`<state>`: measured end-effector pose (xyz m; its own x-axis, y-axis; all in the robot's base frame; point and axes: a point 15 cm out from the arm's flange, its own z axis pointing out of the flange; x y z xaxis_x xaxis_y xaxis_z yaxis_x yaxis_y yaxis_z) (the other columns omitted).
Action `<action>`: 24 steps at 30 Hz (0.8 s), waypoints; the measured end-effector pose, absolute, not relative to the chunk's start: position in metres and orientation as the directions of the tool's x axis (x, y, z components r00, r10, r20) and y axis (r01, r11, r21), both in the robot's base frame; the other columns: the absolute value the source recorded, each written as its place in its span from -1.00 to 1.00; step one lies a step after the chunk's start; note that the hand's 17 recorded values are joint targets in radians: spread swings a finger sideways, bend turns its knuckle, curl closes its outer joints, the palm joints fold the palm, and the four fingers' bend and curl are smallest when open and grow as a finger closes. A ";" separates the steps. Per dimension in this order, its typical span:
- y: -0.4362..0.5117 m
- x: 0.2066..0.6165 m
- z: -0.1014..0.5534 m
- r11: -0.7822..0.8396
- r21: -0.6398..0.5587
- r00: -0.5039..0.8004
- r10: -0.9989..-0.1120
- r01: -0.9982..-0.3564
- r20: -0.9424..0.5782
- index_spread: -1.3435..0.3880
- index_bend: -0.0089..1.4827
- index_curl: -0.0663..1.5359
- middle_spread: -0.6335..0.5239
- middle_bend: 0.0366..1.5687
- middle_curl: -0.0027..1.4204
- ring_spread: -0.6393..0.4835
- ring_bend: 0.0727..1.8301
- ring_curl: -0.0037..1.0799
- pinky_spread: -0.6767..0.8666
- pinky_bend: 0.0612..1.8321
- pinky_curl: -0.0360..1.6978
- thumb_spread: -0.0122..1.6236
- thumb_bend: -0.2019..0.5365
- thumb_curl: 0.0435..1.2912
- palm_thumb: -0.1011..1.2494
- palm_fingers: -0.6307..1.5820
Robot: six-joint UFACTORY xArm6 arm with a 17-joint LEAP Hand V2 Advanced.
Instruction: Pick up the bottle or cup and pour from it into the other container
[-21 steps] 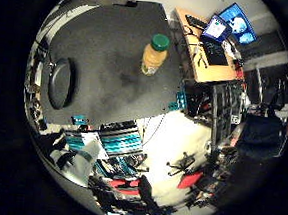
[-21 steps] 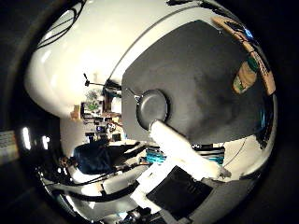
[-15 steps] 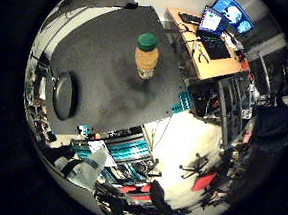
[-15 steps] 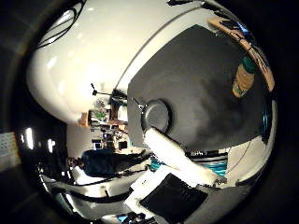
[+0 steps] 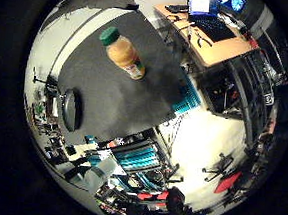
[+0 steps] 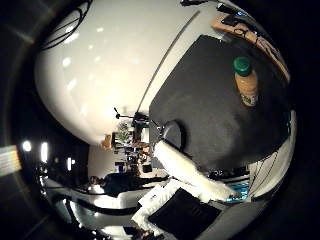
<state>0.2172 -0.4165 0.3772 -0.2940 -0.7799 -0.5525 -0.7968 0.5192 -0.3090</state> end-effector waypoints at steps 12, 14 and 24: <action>-0.479 0.219 0.329 0.616 -0.377 -0.234 -0.685 -0.692 -0.690 0.24 -0.76 -0.54 0.09 -0.60 -0.47 0.32 -0.39 -0.61 0.34 0.03 -0.97 0.32 -0.52 -0.61 -0.20 -0.21; -0.483 0.221 0.321 0.622 -0.382 -0.221 -0.675 -0.683 -0.704 0.24 -0.76 -0.54 0.09 -0.60 -0.47 0.32 -0.38 -0.61 0.34 0.02 -0.97 0.32 -0.52 -0.60 -0.20 -0.22; -0.493 0.245 0.271 0.661 -0.400 -0.133 -0.604 -0.635 -0.786 0.26 -0.77 -0.53 0.10 -0.61 -0.48 0.33 -0.39 -0.61 0.36 0.00 -0.97 0.31 -0.52 -0.59 -0.14 -0.23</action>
<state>0.2450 -0.4932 0.2713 -0.1326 -0.6036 -0.7862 -0.6349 0.6608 -0.4002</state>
